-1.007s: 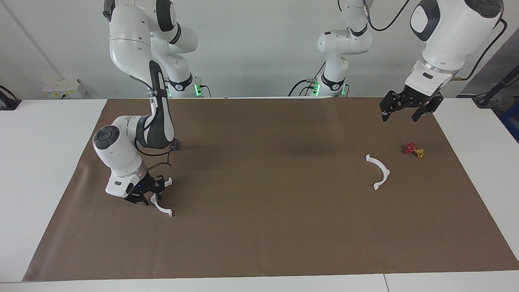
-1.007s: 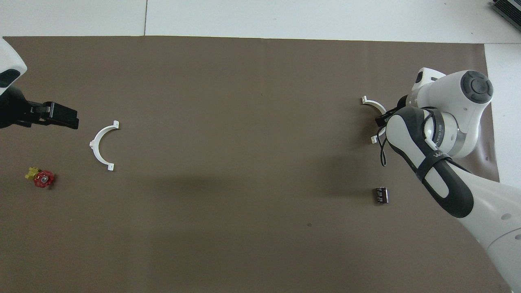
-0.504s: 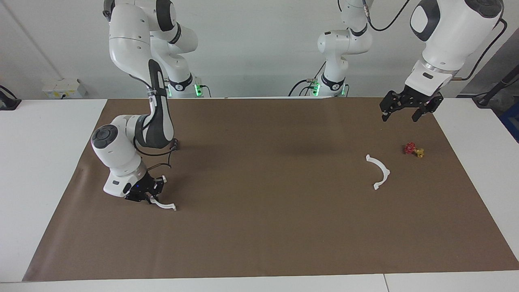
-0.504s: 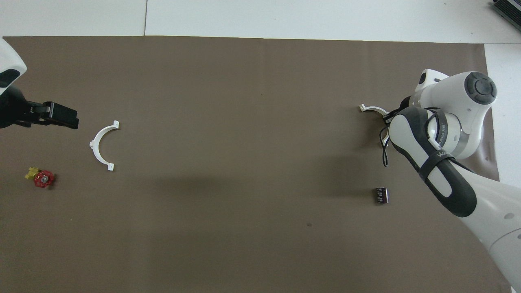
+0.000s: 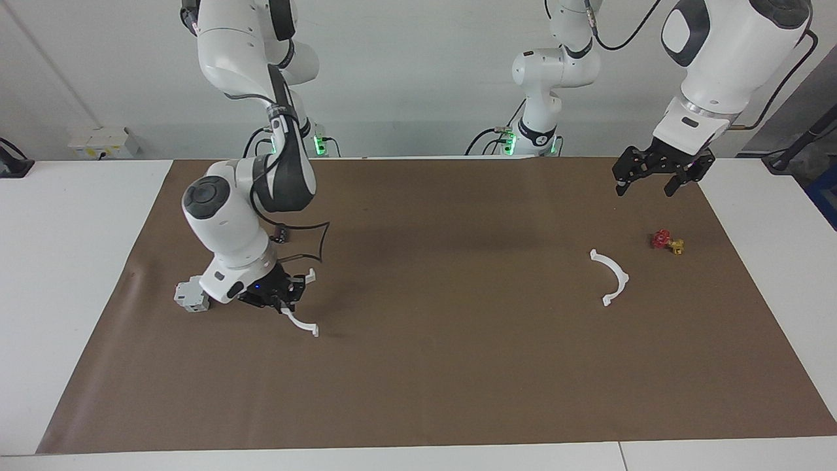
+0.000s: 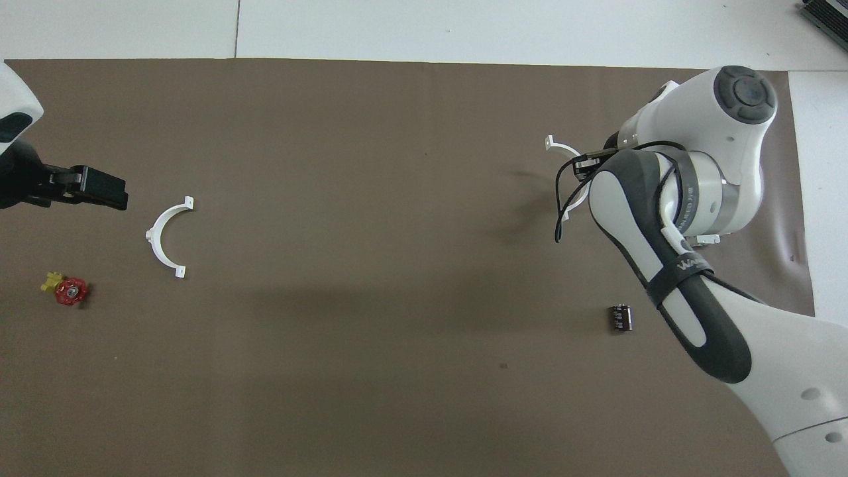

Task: Assemble drain pipe with both arms
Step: 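Carry the clamp half to the table center and lower it with the right gripper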

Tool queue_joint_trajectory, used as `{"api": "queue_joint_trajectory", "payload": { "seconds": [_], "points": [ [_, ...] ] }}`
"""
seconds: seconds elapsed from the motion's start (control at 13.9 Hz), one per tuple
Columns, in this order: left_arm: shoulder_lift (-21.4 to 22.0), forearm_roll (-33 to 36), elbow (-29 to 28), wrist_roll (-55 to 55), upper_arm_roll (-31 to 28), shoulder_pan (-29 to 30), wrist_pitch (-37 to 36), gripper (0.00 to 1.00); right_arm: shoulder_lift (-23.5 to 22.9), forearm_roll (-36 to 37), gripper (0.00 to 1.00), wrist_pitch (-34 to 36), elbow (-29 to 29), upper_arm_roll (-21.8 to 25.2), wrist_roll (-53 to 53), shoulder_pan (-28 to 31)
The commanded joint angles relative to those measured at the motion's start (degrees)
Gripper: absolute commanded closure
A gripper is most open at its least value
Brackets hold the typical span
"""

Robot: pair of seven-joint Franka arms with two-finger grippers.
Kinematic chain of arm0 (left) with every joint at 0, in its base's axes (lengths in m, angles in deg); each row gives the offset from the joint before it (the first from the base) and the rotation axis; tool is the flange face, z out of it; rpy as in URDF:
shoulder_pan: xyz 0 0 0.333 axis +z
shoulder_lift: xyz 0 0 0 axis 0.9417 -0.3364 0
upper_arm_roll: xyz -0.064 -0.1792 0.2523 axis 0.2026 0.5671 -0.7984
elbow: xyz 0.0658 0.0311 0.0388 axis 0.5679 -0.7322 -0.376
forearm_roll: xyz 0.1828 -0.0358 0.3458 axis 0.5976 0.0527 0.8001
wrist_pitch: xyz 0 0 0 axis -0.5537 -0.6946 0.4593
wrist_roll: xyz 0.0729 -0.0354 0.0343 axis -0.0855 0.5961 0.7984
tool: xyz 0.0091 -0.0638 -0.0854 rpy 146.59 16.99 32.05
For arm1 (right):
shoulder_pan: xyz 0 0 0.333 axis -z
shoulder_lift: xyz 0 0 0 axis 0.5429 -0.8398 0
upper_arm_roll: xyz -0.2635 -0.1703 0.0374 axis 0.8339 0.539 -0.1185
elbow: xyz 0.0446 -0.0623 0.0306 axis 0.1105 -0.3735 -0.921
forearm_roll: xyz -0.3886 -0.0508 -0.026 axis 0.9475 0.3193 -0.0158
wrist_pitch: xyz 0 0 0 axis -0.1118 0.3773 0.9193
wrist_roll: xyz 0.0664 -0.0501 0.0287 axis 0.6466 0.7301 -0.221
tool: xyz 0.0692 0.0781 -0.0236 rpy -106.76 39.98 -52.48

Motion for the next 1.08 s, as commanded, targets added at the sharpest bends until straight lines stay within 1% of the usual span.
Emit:
{"api": "queue_joint_trajectory", "payload": {
  "seconds": [0.0, 0.14, 0.29, 0.36, 0.58, 0.72, 0.79, 1.01],
  "points": [
    [1.67, -0.31, -2.06, 0.42, -0.01, 0.22, 1.06, 0.0, 0.16, 2.17, 1.0, 0.55, 0.31, -0.02, 10.33, -4.67],
    [1.67, -0.31, -2.06, 0.34, -0.1, 0.22, 1.06, 0.0, 0.07, 5.4, 1.0, 0.46, 0.4, 0.06, 17.89, -9.67],
    [1.67, -0.31, -2.06, 0.34, -0.1, 0.22, 1.06, 0.0, -0.02, 7.09, 1.0, 0.11, 0.05, -0.29, 25.02, -12.23],
    [1.67, -0.31, -2.06, 0.34, -0.01, 0.22, 1.06, 0.0, -0.19, 7.26, 1.0, -0.15, -0.21, -0.2, 26.96, -14.77],
    [1.67, -0.31, -2.06, 0.34, -0.01, 0.22, 1.15, 0.0, -1.15, 7.97, 1.0, -1.03, -0.57, -0.29, 32.16, -19.26],
    [1.67, -0.31, -2.06, 0.34, -0.1, 0.22, 1.06, 0.0, -2.3, 8.06, 1.0, -5.23, -1.88, -0.29, 32.95, -22.16],
    [1.67, -0.31, -2.06, 0.34, -0.1, 0.22, 1.15, 0.0, -2.82, 7.88, 1.0, -6.21, -1.97, -0.29, 34.79, -23.22],
    [1.67, -0.31, -2.06, 0.34, -0.1, 0.22, 1.06, 0.0, -3.01, 7.97, 1.0, -6.66, -2.41, -0.29, 40.59, -23.49]
  ]
}}
